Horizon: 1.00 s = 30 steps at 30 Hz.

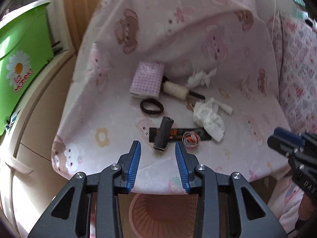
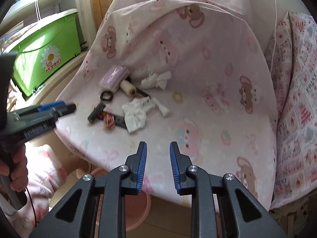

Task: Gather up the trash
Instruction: 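Grasp the black marker with the left gripper while the right gripper grasps the white tissue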

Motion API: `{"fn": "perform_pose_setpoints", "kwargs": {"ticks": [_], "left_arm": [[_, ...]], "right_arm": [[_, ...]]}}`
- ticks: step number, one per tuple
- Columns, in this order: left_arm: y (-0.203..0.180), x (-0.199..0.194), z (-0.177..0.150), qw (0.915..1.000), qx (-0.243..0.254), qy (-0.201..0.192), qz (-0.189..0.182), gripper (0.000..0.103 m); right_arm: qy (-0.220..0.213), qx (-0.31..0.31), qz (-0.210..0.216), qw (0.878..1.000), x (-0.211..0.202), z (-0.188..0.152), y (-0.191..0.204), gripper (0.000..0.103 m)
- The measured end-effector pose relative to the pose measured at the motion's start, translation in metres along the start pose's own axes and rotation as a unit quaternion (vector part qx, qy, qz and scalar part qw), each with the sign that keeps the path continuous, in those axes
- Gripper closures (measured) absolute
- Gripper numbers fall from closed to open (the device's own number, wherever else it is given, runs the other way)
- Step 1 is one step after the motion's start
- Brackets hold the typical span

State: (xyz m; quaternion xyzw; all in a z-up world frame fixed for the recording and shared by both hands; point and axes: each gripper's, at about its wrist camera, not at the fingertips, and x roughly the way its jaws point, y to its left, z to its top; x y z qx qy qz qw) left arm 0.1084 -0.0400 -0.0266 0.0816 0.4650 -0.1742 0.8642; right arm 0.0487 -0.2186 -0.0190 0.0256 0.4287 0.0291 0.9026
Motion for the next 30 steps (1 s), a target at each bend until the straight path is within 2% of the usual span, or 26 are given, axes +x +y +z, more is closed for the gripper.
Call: {"fn": "perform_pose_setpoints", "kwargs": {"ticks": [2, 4, 6, 7, 8, 13, 14, 16, 20, 25, 28, 30], "left_arm": [[-0.002, 0.014, -0.003, 0.9999, 0.009, 0.0, 0.014, 0.071], [0.0, 0.027, -0.006, 0.9999, 0.009, 0.008, -0.003, 0.071], [0.007, 0.034, -0.008, 0.9996, -0.018, 0.01, -0.021, 0.071], [0.01, 0.036, -0.008, 0.9993, -0.03, 0.007, -0.022, 0.071], [0.012, 0.036, -0.008, 0.9992, -0.035, 0.0, -0.02, 0.071], [0.009, 0.038, 0.0, 0.9994, -0.025, -0.013, -0.021, 0.071], [0.009, 0.037, 0.001, 0.9992, -0.025, -0.016, -0.025, 0.073], [0.008, 0.037, 0.002, 0.9992, -0.022, -0.019, -0.026, 0.087], [0.004, 0.024, 0.001, 0.999, -0.017, -0.035, -0.024, 0.089], [0.012, 0.005, -0.007, 0.9968, -0.033, -0.07, -0.019, 0.09], [0.026, 0.001, -0.009, 0.9944, -0.068, -0.074, -0.032, 0.09], [0.032, -0.001, -0.004, 0.9928, -0.085, -0.073, -0.042, 0.091]], "right_arm": [[0.0, -0.001, 0.006, 1.0, 0.009, 0.005, 0.001, 0.077], [-0.003, -0.005, 0.005, 1.0, 0.019, 0.007, 0.002, 0.074], [-0.002, -0.004, 0.01, 1.0, 0.029, 0.008, 0.001, 0.063], [-0.002, 0.0, 0.013, 1.0, 0.034, 0.008, 0.0, 0.051], [-0.005, 0.006, 0.014, 1.0, 0.038, 0.008, -0.002, 0.046], [0.008, 0.022, 0.028, 0.999, 0.064, 0.016, -0.004, 0.046], [0.012, 0.027, 0.035, 0.999, 0.07, 0.018, -0.004, 0.046], [0.02, 0.038, 0.058, 0.997, 0.079, 0.022, -0.002, 0.046], [0.029, 0.065, 0.095, 0.993, 0.091, 0.032, 0.002, 0.06], [0.037, 0.072, 0.093, 0.992, 0.107, 0.037, 0.011, 0.071], [0.049, 0.054, 0.105, 0.992, 0.117, 0.038, 0.017, 0.097], [0.036, 0.042, 0.097, 0.994, 0.115, 0.039, 0.017, 0.098]]}}
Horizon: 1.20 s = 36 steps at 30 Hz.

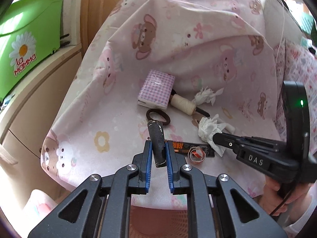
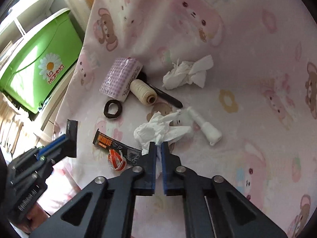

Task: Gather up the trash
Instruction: 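Grasp the black marker with the left gripper while the right gripper grasps the white tissue, then carry the marker and tissue down over the pink wastebasket with both grippers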

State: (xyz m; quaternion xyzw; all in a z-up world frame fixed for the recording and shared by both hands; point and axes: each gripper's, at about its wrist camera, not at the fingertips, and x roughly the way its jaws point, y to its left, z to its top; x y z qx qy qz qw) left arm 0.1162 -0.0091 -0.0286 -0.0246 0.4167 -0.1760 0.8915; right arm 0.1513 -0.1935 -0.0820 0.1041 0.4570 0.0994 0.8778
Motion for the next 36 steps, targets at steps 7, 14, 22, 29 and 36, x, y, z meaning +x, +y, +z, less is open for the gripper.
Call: {"fn": "perform_pose_setpoints", "kwargs": {"ticks": [7, 14, 22, 29, 36], "left_arm": [[-0.002, -0.018, 0.009, 0.9989, 0.004, -0.046, -0.006, 0.092], [-0.012, -0.036, -0.013, 0.9978, 0.043, -0.05, 0.001, 0.092], [-0.03, -0.077, -0.031, 0.9975, 0.046, -0.053, 0.012, 0.092], [-0.046, -0.099, -0.056, 0.9964, 0.063, -0.057, 0.004, 0.091], [-0.033, -0.054, -0.084, 0.9978, 0.05, 0.042, 0.01, 0.091]], "right_arm": [[-0.059, 0.005, -0.014, 0.998, -0.04, 0.005, -0.007, 0.098], [-0.075, 0.022, -0.028, 0.996, -0.079, -0.018, -0.009, 0.098], [-0.101, -0.029, -0.02, 0.994, -0.14, -0.056, 0.019, 0.098], [-0.123, -0.085, 0.014, 0.989, -0.172, -0.091, 0.058, 0.098], [-0.063, -0.126, 0.002, 0.99, -0.142, -0.119, 0.071, 0.098]]}}
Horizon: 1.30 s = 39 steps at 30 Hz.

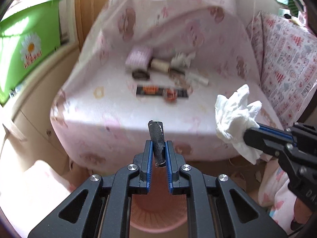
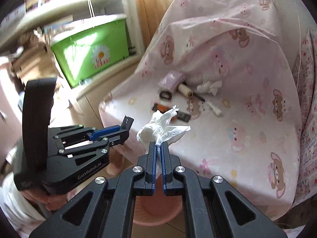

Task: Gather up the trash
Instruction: 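Carry the marker and tissue down over the pink wastebasket with both grippers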

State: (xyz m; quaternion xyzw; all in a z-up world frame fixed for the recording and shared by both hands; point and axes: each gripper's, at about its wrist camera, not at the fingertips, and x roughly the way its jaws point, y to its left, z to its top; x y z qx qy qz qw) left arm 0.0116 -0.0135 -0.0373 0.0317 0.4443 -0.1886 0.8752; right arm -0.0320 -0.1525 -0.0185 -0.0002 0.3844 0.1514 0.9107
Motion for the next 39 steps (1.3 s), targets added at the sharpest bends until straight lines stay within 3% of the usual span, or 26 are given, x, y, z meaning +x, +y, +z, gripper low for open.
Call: {"fn": "perform_pose_setpoints", "kwargs": {"ticks": [4, 12, 14, 17, 20, 25, 39], "left_arm": [[0.011, 0.009, -0.002, 0.999, -0.027, 0.032, -0.018, 0.091], [0.017, 0.039, -0.016, 0.9934, -0.05, 0.102, -0.015, 0.091], [0.016, 0.06, -0.025, 0.9878, -0.06, 0.144, -0.002, 0.091], [0.022, 0.095, -0.044, 0.9724, -0.093, 0.214, 0.002, 0.091], [0.029, 0.113, -0.055, 0.9594, -0.129, 0.25, -0.019, 0.091], [0.029, 0.118, -0.06, 0.961, -0.109, 0.254, 0.007, 0.091], [0.044, 0.146, -0.074, 0.9461, -0.132, 0.292, 0.042, 0.089]], "right_arm": [[0.024, -0.007, 0.016, 1.0, 0.011, -0.01, 0.007, 0.098], [0.076, -0.016, 0.033, 0.996, 0.041, -0.03, 0.02, 0.098], [0.09, -0.019, 0.025, 0.995, 0.051, -0.034, 0.022, 0.098], [0.112, -0.019, 0.001, 0.994, 0.068, -0.04, 0.018, 0.098], [0.14, -0.003, -0.005, 0.99, 0.084, -0.046, 0.007, 0.098], [0.176, -0.011, -0.02, 0.984, 0.109, -0.062, 0.007, 0.098], [0.234, -0.026, -0.049, 0.971, 0.164, -0.097, 0.007, 0.098]]}}
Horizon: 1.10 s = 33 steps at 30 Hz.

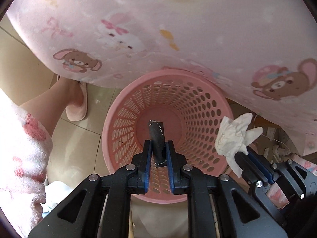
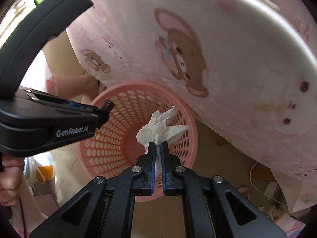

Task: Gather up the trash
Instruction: 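Open both grippers to drop the marker and tissue into the wastebasket, then raise both grippers back toward the remaining trash on the sheet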

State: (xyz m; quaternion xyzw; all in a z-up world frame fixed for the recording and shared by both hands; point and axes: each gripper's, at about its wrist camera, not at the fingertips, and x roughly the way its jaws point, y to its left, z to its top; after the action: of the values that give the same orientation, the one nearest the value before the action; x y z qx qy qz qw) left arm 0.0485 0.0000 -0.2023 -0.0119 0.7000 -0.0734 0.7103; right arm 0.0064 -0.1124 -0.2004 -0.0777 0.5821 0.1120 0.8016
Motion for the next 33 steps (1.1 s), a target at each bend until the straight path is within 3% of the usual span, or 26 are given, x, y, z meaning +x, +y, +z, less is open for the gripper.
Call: {"fn": "perform_pose_setpoints", "kwargs": {"ticks": [5, 7, 9, 11, 13, 15, 21, 25, 33], "left_arm": [[0.005, 0.002, 0.0, 1.0, -0.005, 0.002, 0.006, 0.087], [0.005, 0.002, 0.001, 1.0, -0.003, -0.002, 0.008, 0.079], [0.007, 0.003, 0.002, 0.9999, -0.005, -0.005, 0.008, 0.074], [0.008, 0.003, 0.003, 0.9999, -0.01, -0.006, 0.006, 0.071], [0.009, 0.002, 0.003, 0.9999, -0.011, -0.002, 0.005, 0.069], [0.011, -0.003, 0.005, 0.9999, -0.014, -0.009, 0.003, 0.068], [0.013, -0.032, 0.005, 0.9971, -0.011, -0.075, 0.011, 0.057], [0.012, -0.058, 0.002, 0.9911, 0.001, -0.13, 0.028, 0.048], [0.017, -0.122, -0.009, 0.9594, 0.009, -0.276, 0.057, 0.044]], "right_arm": [[0.01, 0.01, 0.001, 1.0, 0.007, 0.002, -0.004, 0.095], [0.01, 0.003, -0.003, 1.0, 0.005, 0.002, -0.003, 0.093], [0.007, -0.004, -0.006, 1.0, 0.006, 0.0, 0.0, 0.084], [0.001, -0.005, -0.01, 1.0, 0.004, 0.001, 0.002, 0.061], [-0.008, -0.001, -0.011, 1.0, 0.001, 0.0, 0.001, 0.054], [-0.008, 0.001, -0.011, 1.0, -0.001, 0.001, 0.0, 0.053], [-0.021, 0.008, -0.009, 1.0, -0.015, 0.004, -0.003, 0.053], [-0.052, 0.008, -0.013, 0.999, -0.039, 0.008, -0.006, 0.053], [-0.132, 0.032, -0.02, 0.99, -0.105, 0.009, -0.017, 0.046]]}}
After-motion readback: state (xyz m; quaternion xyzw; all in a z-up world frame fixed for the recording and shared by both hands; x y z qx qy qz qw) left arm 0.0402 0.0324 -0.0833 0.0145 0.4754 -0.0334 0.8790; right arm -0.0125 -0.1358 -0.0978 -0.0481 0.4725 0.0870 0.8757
